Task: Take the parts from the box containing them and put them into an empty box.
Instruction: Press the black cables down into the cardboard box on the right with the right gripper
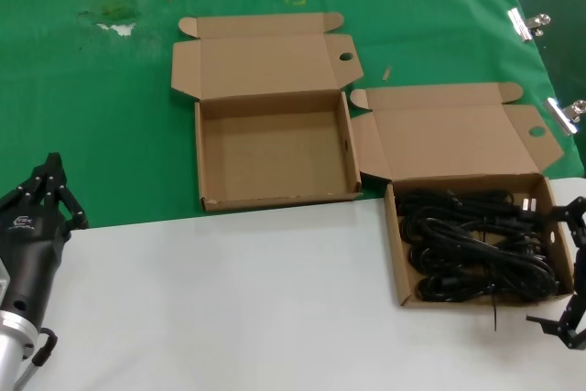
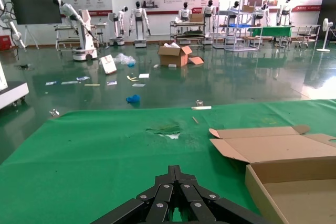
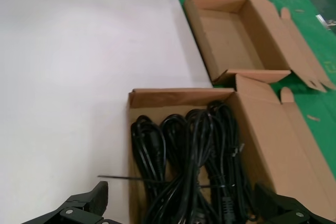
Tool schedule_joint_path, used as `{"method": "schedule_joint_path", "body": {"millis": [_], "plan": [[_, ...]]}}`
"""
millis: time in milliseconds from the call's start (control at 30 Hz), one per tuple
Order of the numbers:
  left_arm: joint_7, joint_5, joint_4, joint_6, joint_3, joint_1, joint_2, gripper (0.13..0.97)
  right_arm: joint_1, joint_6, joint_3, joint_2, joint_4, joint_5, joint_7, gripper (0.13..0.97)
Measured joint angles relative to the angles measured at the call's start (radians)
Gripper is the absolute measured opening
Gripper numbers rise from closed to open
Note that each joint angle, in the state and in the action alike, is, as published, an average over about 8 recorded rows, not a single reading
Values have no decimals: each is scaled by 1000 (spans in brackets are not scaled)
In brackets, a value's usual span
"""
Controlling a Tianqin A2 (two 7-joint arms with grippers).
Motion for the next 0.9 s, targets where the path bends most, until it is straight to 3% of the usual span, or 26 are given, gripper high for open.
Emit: {"method": "schedule_joint_path", "body": {"millis": [400,667,800,900], "plan": [[0,0,0,0,0,0,0,140,18,-20,-17,-8,-49,-21,-61,902],[0,0,0,0,0,0,0,140,30,-18,-21,-18,-68,-28,-77,777],[0,0,0,0,0,0,0,140,36,-16,-22,-23,-71,-31,-79,777],[0,0,0,0,0,0,0,140,40,-15,-24,-26,-74,-34,-81,705]]}}
